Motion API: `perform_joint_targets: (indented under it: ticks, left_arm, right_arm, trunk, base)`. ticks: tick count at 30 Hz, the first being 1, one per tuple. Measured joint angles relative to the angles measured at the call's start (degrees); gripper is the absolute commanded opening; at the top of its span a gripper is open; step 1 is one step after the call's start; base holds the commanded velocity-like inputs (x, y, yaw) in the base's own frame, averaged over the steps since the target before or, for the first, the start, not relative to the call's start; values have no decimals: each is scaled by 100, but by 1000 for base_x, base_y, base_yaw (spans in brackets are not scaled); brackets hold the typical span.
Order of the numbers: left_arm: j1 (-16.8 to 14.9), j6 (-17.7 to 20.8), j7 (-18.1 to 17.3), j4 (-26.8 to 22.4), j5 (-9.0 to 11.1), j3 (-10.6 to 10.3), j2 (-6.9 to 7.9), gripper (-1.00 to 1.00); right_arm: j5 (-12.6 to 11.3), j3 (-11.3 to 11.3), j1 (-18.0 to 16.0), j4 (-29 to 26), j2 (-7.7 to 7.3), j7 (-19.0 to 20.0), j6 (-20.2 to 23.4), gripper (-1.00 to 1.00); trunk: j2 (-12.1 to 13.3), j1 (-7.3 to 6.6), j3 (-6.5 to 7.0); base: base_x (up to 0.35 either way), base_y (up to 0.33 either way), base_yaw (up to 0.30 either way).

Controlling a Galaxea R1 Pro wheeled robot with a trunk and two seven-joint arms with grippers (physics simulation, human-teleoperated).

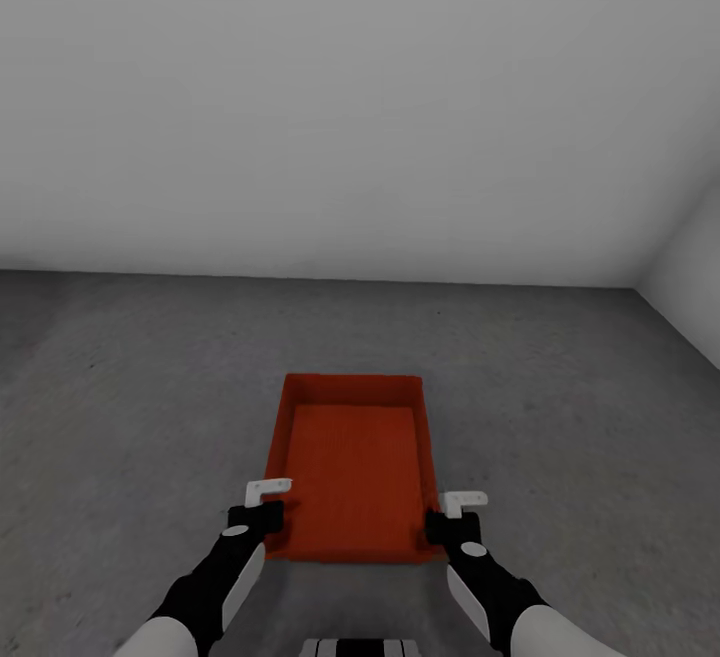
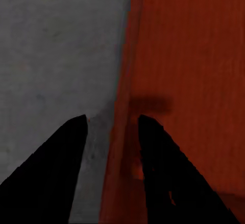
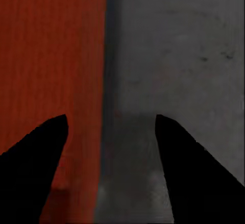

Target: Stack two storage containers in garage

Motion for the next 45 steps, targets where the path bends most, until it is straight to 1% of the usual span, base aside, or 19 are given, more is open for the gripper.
perform_joint_targets:
  ticks: [1,2,17,32,45]
  left_arm:
    - [0,6,358,34,24,9,21,100]
    - [0,27,442,50,-56,37,43,100]
    - [0,21,460,-9,-63,50,62,100]
    - [0,47,468,-11,-59,50,45,100]
    - [0,63,464,-12,-51,54,44,100]
  right_arm:
    - [-9,-1,1,2,-11,4,-1,100]
    - [2,-50,-1,5,-15,-29,-10,100]
    - [48,-46,-1,6,-42,20,10,100]
    - [54,-29,-1,6,-34,-12,59,100]
    - [46,-30,-1,5,-34,-31,26,100]
  trunk:
    - [0,0,0]
    - [0,0,0]
    - [0,0,0]
    - [0,0,0]
    - [520,-285,233]
  base:
    - [0,0,0]
    - [0,0,0]
    - [0,0,0]
    - [0,0,0]
    - [0,0,0]
